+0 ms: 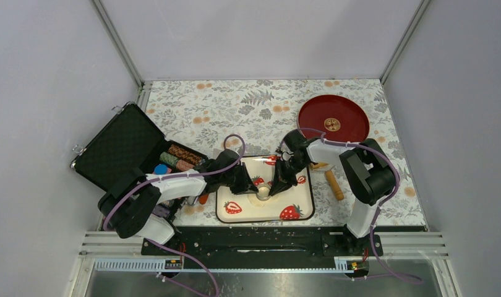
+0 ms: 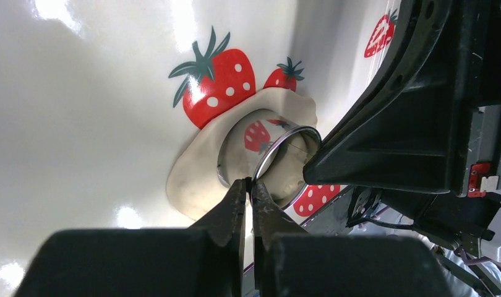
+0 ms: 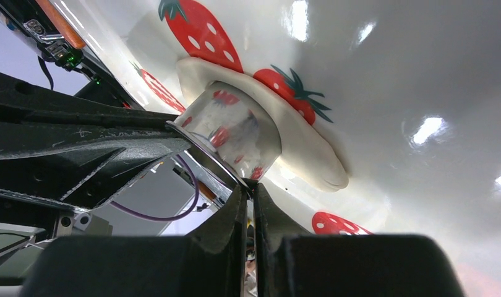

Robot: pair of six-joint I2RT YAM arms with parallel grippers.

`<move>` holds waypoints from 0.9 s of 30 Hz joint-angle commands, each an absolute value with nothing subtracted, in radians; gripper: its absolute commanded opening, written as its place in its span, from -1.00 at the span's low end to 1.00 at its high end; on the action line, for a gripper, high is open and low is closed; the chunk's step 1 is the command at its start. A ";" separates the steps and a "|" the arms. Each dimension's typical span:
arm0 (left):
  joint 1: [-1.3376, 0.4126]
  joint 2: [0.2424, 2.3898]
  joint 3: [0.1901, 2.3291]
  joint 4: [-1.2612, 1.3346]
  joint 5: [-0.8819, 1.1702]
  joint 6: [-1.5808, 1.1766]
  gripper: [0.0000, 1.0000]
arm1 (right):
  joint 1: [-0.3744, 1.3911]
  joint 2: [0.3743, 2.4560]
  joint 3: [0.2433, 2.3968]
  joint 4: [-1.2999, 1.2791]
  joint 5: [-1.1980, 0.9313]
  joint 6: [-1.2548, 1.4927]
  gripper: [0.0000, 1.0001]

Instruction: Roll out the dumpling wrappers from the dough

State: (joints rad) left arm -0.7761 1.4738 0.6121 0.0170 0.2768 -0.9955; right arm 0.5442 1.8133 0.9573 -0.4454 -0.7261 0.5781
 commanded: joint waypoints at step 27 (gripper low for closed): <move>-0.811 1.605 0.602 -0.170 0.194 -1.046 -1.00 | 0.592 1.915 1.017 -0.639 -0.508 0.468 -1.00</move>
State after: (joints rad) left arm -0.7841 1.5101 0.6418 -0.0090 0.2726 -1.0595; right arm 0.5518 1.8534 1.0496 -0.5861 -0.6685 0.5274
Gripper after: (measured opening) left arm 0.019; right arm 0.098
